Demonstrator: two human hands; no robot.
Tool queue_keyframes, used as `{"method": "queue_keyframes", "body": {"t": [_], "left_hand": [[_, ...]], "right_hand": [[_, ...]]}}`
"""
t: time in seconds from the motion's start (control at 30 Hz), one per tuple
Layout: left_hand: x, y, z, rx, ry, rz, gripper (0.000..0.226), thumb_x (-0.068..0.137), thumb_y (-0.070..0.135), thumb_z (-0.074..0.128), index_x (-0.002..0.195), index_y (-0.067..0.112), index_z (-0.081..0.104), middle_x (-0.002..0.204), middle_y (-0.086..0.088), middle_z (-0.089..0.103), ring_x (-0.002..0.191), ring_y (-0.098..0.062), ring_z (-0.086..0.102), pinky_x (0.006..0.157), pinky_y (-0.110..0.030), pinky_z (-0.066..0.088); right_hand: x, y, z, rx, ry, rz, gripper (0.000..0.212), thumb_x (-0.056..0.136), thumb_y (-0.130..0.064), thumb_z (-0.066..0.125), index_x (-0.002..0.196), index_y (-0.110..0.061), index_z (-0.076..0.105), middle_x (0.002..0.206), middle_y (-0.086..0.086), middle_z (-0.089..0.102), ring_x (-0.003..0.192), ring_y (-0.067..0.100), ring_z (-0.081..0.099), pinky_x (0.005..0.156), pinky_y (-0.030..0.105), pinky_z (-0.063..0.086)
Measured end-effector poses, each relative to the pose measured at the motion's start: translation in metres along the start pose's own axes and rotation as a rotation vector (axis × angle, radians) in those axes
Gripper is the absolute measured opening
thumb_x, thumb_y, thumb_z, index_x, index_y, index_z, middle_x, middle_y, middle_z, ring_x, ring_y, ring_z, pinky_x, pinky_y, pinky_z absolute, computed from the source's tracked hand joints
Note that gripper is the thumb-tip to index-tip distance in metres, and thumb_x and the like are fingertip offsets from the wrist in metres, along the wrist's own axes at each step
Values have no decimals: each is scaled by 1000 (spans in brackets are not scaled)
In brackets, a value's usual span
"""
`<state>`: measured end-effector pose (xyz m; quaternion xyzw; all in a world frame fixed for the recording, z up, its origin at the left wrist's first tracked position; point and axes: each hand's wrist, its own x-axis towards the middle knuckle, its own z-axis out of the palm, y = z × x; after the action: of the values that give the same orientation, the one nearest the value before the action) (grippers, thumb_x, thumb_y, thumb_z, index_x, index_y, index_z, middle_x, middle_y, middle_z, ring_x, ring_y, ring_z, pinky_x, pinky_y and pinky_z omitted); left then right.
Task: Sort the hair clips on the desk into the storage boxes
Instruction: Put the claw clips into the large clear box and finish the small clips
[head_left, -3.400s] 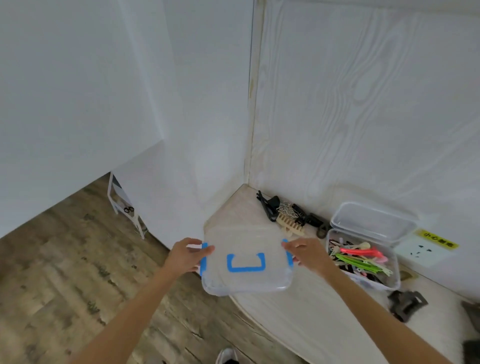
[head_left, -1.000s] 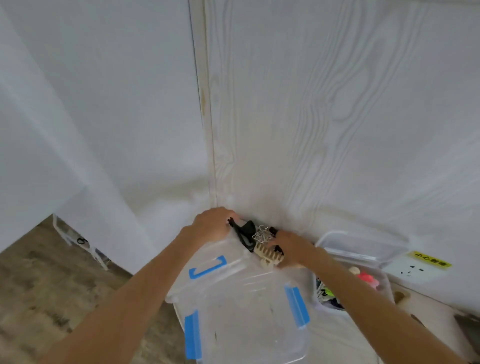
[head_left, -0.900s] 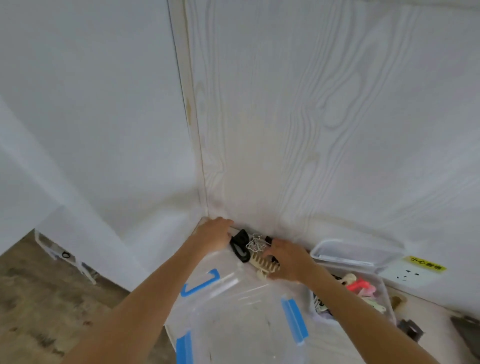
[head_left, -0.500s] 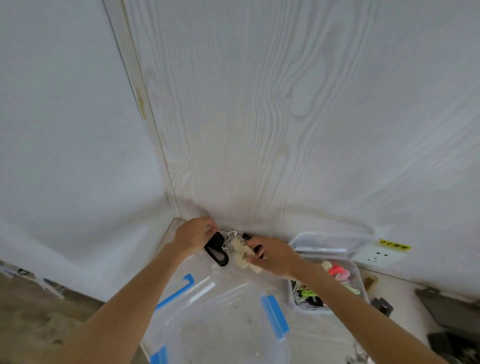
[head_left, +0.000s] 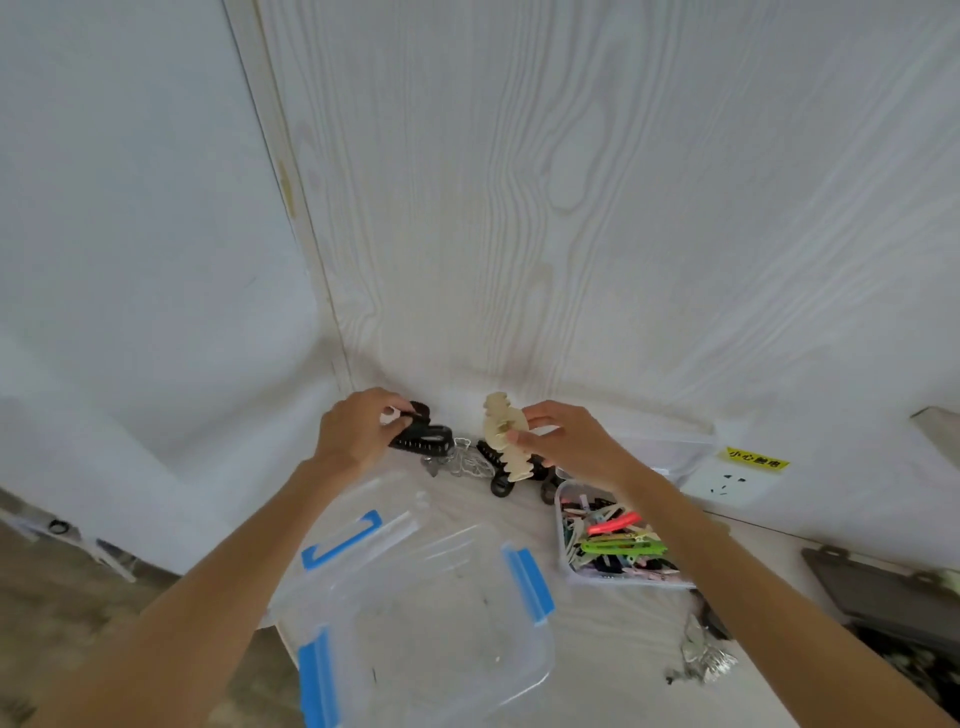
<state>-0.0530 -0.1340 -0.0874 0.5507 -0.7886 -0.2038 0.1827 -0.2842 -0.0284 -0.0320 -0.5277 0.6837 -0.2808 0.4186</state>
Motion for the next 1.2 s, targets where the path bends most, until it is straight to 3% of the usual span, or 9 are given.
{"method": "queue_keyframes", "body": {"t": [0.13, 0.27, 0.33, 0.47, 0.63, 0.8, 0.97, 1.07, 1.2], "left_hand": [[-25, 20, -39, -239, 212, -79, 7, 84, 32, 66, 90, 34, 69, 92, 15, 65, 88, -5, 63, 73, -27, 46], [-64, 40, -73, -445, 305, -122, 12, 81, 33, 69, 73, 42, 67, 76, 23, 69, 73, 7, 65, 63, -16, 46], [-84, 46, -84, -471, 239, -118, 15, 79, 32, 71, 70, 44, 67, 68, 26, 69, 70, 9, 65, 66, -11, 45], [-132, 49, -92, -270, -107, -21, 11, 79, 34, 71, 78, 45, 68, 75, 30, 68, 77, 15, 62, 76, -12, 46], [-163, 40, -73, 112, -295, 153, 11, 87, 41, 59, 96, 45, 64, 90, 25, 61, 77, 10, 53, 71, -9, 37], [-169, 29, -35, 247, -463, 277, 16, 92, 30, 54, 104, 34, 63, 103, 12, 57, 98, -2, 51, 76, -14, 33], [-170, 18, -18, 316, -356, 250, 43, 93, 11, 46, 128, 35, 50, 126, 13, 57, 116, -9, 49, 87, -22, 37], [-169, 8, -29, 309, -232, 199, 36, 94, 20, 48, 124, 38, 52, 122, 19, 57, 110, -5, 52, 83, -20, 38], [-162, -2, -42, 156, -147, 57, 24, 92, 25, 53, 107, 42, 61, 96, 32, 52, 87, 11, 54, 65, -6, 31]], "right_hand": [[-13, -1, -12, 87, -29, 25, 18, 82, -30, 68, 95, -26, 58, 93, -13, 64, 77, 1, 64, 63, 15, 49], [-30, -3, -13, 137, -59, 45, 12, 83, -27, 67, 87, -26, 56, 83, -10, 65, 72, 2, 64, 62, 15, 51], [-41, -2, -11, 140, -120, 61, 9, 85, -26, 65, 87, -24, 57, 84, -7, 66, 75, 3, 64, 67, 17, 53], [-65, -1, -1, 10, -323, 72, 22, 88, -26, 61, 108, -16, 60, 95, -5, 68, 82, 4, 65, 71, 17, 53], [-77, -4, 30, -133, -345, 71, 32, 87, -25, 63, 112, -7, 54, 100, 5, 62, 84, 14, 59, 65, 19, 47], [-79, 1, 68, -514, -357, -2, 38, 84, -34, 65, 114, -13, 54, 114, 4, 63, 104, 20, 60, 90, 32, 48], [-71, 17, 112, -761, -332, 19, 34, 82, -27, 61, 112, -12, 53, 112, 9, 61, 100, 27, 59, 69, 29, 41], [-62, 20, 125, -748, -451, 54, 44, 83, -27, 61, 123, -12, 48, 123, 10, 55, 109, 27, 55, 78, 29, 43], [-56, 15, 123, -775, -652, 11, 49, 87, -28, 58, 134, -17, 46, 135, 8, 50, 120, 26, 50, 96, 32, 42]]}}
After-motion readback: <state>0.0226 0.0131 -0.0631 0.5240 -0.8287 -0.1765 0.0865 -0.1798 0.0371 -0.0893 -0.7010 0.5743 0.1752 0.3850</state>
